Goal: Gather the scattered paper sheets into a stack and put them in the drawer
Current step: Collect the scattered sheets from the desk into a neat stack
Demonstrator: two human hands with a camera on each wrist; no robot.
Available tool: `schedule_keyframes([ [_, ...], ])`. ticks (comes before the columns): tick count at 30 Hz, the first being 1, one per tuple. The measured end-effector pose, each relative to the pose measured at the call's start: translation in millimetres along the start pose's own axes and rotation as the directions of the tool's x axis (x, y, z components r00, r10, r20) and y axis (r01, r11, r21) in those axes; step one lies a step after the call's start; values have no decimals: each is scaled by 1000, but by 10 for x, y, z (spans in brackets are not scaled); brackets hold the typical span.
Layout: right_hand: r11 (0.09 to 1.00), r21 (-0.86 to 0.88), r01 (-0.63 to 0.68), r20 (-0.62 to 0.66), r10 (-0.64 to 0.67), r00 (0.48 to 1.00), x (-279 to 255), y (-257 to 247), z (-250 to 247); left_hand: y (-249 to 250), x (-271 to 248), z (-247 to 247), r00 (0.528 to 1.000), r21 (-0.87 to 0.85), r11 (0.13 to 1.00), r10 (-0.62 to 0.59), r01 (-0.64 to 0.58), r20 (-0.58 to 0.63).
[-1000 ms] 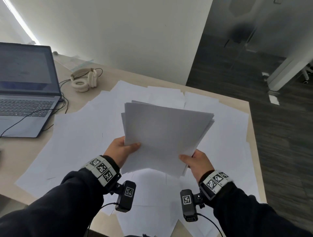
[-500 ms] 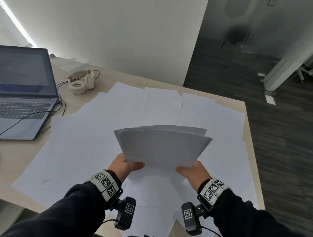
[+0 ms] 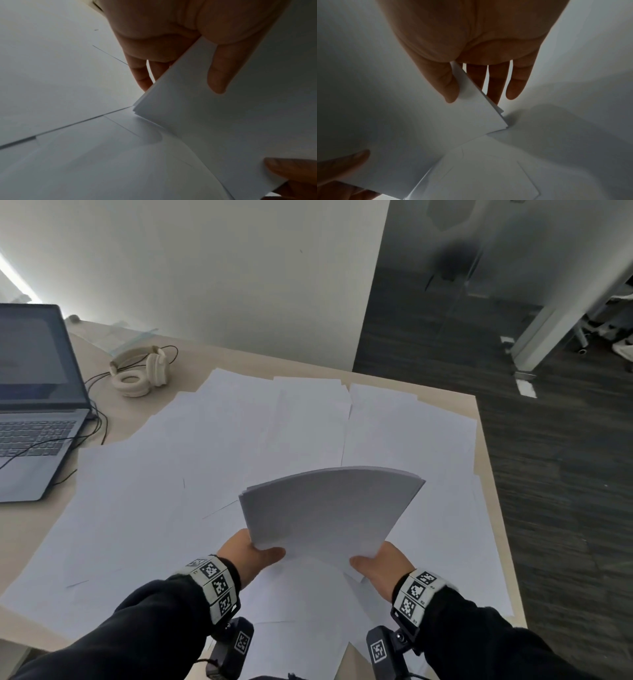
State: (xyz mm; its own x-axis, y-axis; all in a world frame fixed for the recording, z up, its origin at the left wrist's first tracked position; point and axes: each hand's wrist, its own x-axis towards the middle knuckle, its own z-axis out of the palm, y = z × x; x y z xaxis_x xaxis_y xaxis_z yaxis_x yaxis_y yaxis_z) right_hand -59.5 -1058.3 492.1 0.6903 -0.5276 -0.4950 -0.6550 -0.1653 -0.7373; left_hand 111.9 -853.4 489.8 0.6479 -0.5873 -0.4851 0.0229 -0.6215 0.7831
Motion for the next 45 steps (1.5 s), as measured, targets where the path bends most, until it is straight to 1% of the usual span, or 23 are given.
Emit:
schedule_keyframes([
  [2, 999, -35, -10, -27, 9, 1000, -4, 17, 0, -11, 18, -5, 999, 56, 998, 2, 0, -34],
  [5, 1000, 16, 16, -36, -15, 999, -16, 38, -11, 18, 15, -17, 997, 68, 998, 11, -6, -74],
  [7, 1000, 16, 9, -21, -9, 1000, -20, 69, -16, 17, 5, -11, 999, 90, 995, 34, -31, -36],
  [9, 999, -30, -12, 0, 12, 1000, -24, 107, -27, 3, -13, 17, 997, 119, 991, 57, -62, 43],
  [10, 999, -51, -16, -3, 16, 1000, -19, 129, -29, -10, -15, 36, 997, 141, 988, 52, -60, 64],
  [12, 998, -67, -12, -18, 11, 1000, -20, 145, -50, 8, -16, 46, 998, 198, 979, 41, -48, 39],
  [14, 996, -93, -13, -40, 9, 999, -38, 159, -74, 16, -10, 41, 1000, 212, 977, 31, -30, -1],
  [16, 993, -114, -27, -36, 23, 999, -45, 183, -81, 31, -15, 36, 1000, 231, 973, 27, -28, 7],
  [20, 994, -111, -19, 42, 24, 999, -31, 250, -61, 40, -28, 67, 999, 228, 974, -18, 7, 48],
  [22, 996, -89, -15, 50, 19, 999, -34, 258, -60, 74, -13, 70, 998, 245, 969, -37, 24, 52],
  [24, 998, -63, -28, 45, 31, 999, -52, 246, -92, 133, 16, 87, 997, 211, 977, -51, 40, 50],
  [26, 999, 20, -37, 17, 36, 999, -84, 242, -150, 237, 31, 132, 998, 182, 983, -43, 34, 48],
  [29, 969, 240, -61, -69, 79, 994, -204, 238, -289, 410, 60, 294, 997, 114, 993, -14, 5, 79],
  [31, 946, 317, -70, -131, 117, 985, -298, 300, -384, 528, 76, 457, 993, 115, 993, -7, -7, 118],
  [32, 944, 320, -81, -154, 136, 979, -342, 361, -432, 582, 87, 558, 990, 123, 992, 0, -18, 141],
  [36, 919, 362, -152, -225, 245, 943, -589, 688, -614, 766, 106, 991, 960, 190, 975, 61, -116, 272],
  [39, 879, 438, -186, -298, 337, 893, -837, 921, -749, 788, 129, 1320, 928, 223, 961, 74, -165, 366],
  [41, 844, 496, -204, -334, 403, 852, -998, 1100, -822, 747, 162, 1507, 912, 274, 942, 68, -192, 404],
  [42, 831, 511, -221, -355, 438, 826, -1071, 1196, -857, 726, 173, 1587, 906, 330, 915, 78, -231, 416],
  [43, 815, 531, -230, -379, 471, 797, -1142, 1292, -892, 703, 177, 1658, 898, 407, 865, 103, -294, 429],
  [45, 779, 581, -236, -425, 537, 729, -1257, 1499, -948, 649, 141, 1762, 881, 587, 694, 151, -417, 448],
])
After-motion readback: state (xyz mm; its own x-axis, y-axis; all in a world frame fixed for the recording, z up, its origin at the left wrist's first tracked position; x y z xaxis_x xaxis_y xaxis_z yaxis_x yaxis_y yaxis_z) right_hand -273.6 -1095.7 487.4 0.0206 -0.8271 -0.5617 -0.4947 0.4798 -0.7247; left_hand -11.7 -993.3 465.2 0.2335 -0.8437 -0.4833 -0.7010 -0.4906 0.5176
